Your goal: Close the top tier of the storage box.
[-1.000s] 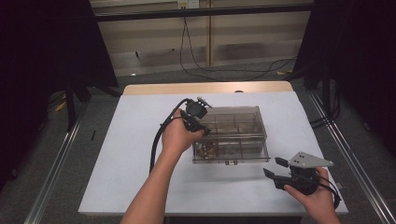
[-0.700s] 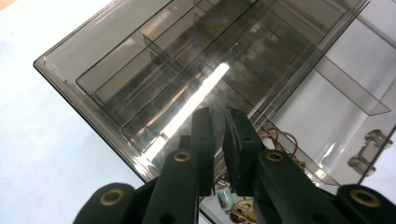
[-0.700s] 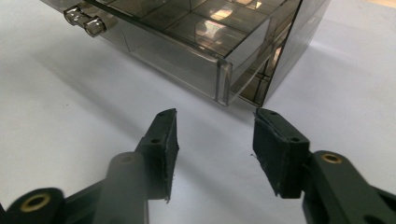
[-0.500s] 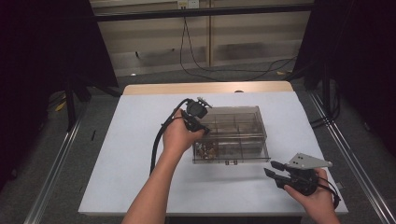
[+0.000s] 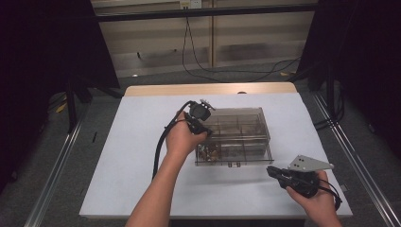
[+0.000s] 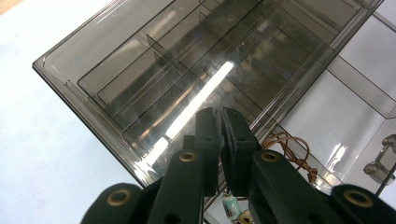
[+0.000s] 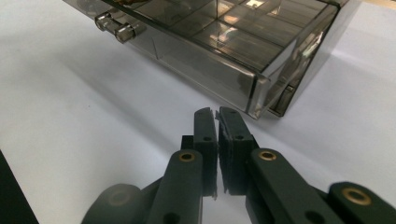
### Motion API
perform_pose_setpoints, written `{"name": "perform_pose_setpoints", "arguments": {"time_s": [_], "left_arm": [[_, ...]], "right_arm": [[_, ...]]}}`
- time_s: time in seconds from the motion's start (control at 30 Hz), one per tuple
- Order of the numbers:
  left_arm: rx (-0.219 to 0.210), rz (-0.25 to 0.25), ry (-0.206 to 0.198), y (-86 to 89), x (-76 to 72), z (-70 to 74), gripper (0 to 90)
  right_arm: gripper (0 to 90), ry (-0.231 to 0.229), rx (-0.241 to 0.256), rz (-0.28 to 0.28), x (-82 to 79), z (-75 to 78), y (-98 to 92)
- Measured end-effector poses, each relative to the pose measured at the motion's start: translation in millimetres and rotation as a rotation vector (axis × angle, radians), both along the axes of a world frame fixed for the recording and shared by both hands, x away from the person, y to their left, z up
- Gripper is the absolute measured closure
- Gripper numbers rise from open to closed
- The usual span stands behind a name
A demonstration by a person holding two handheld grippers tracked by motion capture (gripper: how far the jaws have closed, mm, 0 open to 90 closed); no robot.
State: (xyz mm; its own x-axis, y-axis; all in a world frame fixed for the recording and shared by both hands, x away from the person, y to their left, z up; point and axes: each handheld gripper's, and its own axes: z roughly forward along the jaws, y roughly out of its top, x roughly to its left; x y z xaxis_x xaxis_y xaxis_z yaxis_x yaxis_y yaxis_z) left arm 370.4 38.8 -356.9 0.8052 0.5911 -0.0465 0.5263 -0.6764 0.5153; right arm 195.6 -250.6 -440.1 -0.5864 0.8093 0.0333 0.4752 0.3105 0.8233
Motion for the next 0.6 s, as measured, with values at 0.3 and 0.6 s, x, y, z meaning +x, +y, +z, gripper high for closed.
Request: {"name": "perform_pose_setpoints", "arguments": {"time_s": [0.3,0.6], "left_arm": [[-0.007,0.002,0.001,-1.2,0.0,-0.7,87.9],[-0.007,0.003,0.007,-1.6,-0.2,-0.9,89.7]], "right_arm": [[87.9,-0.008,0.02,0.008,4.6,2.0,4.9],[89.0,-0.018,0.019,0.011,8.9,3.0,12.3]]}}
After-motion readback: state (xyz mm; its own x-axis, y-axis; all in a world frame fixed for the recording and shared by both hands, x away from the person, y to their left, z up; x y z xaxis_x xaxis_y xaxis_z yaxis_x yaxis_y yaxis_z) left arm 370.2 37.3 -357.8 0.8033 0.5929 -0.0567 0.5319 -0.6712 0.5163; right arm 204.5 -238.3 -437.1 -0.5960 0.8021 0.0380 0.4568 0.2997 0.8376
